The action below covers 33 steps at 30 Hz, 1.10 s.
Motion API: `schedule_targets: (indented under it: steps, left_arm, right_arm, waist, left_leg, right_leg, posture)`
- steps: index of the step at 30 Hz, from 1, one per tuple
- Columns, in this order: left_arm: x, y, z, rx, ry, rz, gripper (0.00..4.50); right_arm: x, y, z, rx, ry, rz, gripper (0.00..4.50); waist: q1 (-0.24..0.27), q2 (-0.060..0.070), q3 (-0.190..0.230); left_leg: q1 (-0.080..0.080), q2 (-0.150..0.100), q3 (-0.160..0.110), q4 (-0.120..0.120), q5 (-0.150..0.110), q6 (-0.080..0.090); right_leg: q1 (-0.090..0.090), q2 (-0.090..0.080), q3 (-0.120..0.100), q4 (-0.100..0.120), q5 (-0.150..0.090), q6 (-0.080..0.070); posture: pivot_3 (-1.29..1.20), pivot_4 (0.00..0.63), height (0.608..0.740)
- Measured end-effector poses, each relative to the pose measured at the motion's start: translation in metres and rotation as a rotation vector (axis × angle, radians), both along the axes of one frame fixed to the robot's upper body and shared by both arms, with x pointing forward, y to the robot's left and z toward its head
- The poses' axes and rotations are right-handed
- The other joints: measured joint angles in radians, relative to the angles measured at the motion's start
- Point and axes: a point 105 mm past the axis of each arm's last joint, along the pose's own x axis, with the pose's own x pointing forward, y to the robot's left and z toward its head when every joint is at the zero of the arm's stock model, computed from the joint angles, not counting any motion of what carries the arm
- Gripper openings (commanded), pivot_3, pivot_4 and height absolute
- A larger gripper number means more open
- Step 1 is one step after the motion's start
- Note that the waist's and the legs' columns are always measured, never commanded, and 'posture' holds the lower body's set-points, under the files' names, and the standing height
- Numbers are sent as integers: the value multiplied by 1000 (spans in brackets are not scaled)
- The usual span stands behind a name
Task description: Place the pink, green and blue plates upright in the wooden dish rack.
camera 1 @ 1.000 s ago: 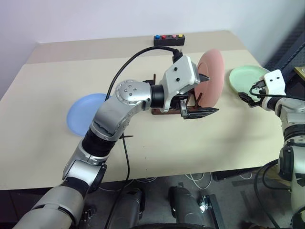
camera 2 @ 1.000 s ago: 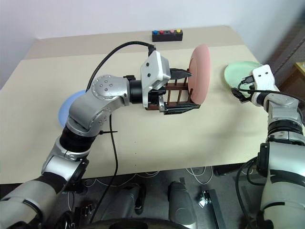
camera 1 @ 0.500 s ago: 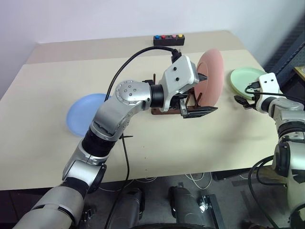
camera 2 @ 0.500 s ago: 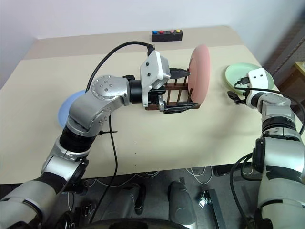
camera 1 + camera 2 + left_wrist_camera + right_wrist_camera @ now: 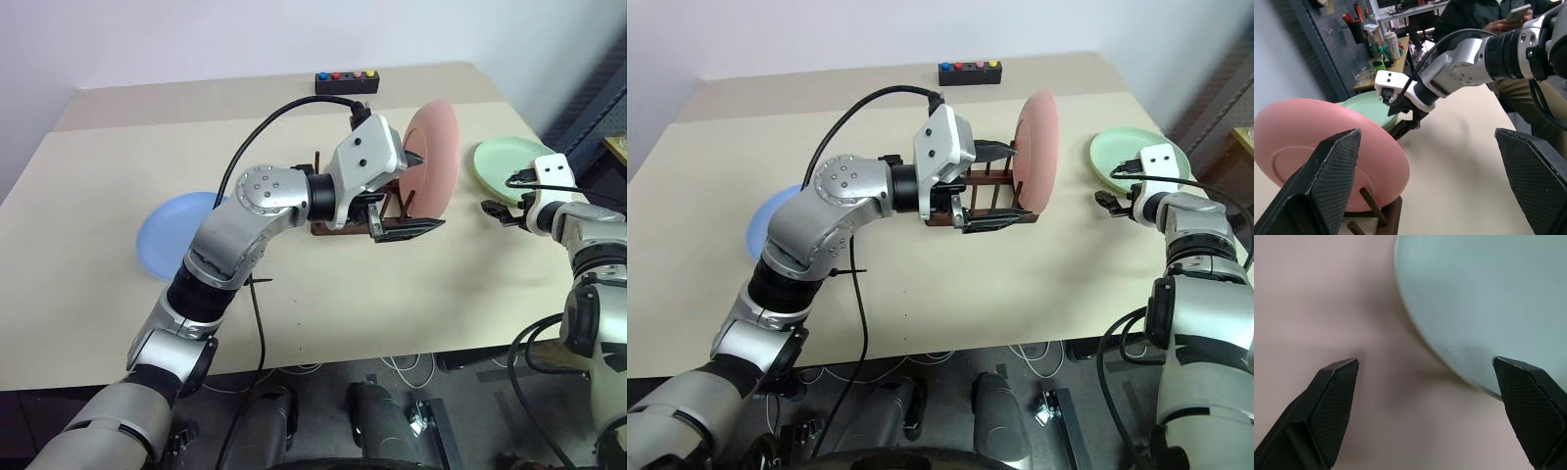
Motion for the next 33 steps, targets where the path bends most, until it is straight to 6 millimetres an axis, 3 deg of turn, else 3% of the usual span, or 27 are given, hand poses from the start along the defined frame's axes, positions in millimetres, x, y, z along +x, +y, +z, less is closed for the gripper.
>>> schedule_targets:
  steps: [10, 18, 26, 28, 33]
  left_arm:
    - [1, 0, 1, -7, 0, 11, 4500]
    - [2, 0, -1, -9, 5, 15, 4500]
    - [2, 1, -1, -11, 7, 21, 4500]
    - [2, 1, -2, -12, 8, 21, 4500]
    - [2, 1, -1, -12, 5, 21, 4500]
  right_arm:
    - [0, 8, 2, 116, 20, 28, 4463]
    - [3, 24, 18, 200, 28, 109, 4463]
    - [8, 6, 30, 44, -45, 24, 4463]
    - [7, 3, 29, 12, -40, 17, 4463]
    - [-5, -7, 0, -52, 60, 0, 4463]
  waist:
    - [0, 0, 0]
    - [0, 0, 0]
    - [3, 0, 0]
    - [2, 0, 0]
    - [2, 0, 0]
  left_leg:
    - [0, 0, 0, 0, 0, 0]
    - [0, 0, 0, 0, 0, 0]
    - [0, 0, 0, 0, 0, 0]
    - [0, 0, 0, 0, 0, 0]
    - [0, 0, 0, 0, 0, 0]
  right_leg:
    - [0, 0, 0, 0, 0, 0]
    - [0, 0, 0, 0, 0, 0]
    - [0, 0, 0, 0, 0, 0]
    - [0, 0, 0, 0, 0, 0]
    - [0, 0, 0, 0, 0, 0]
  posture:
    - [0, 150, 740]
    - [0, 150, 740]
    - [0, 150, 740]
    - [0, 150, 740]
    - [0, 150, 740]
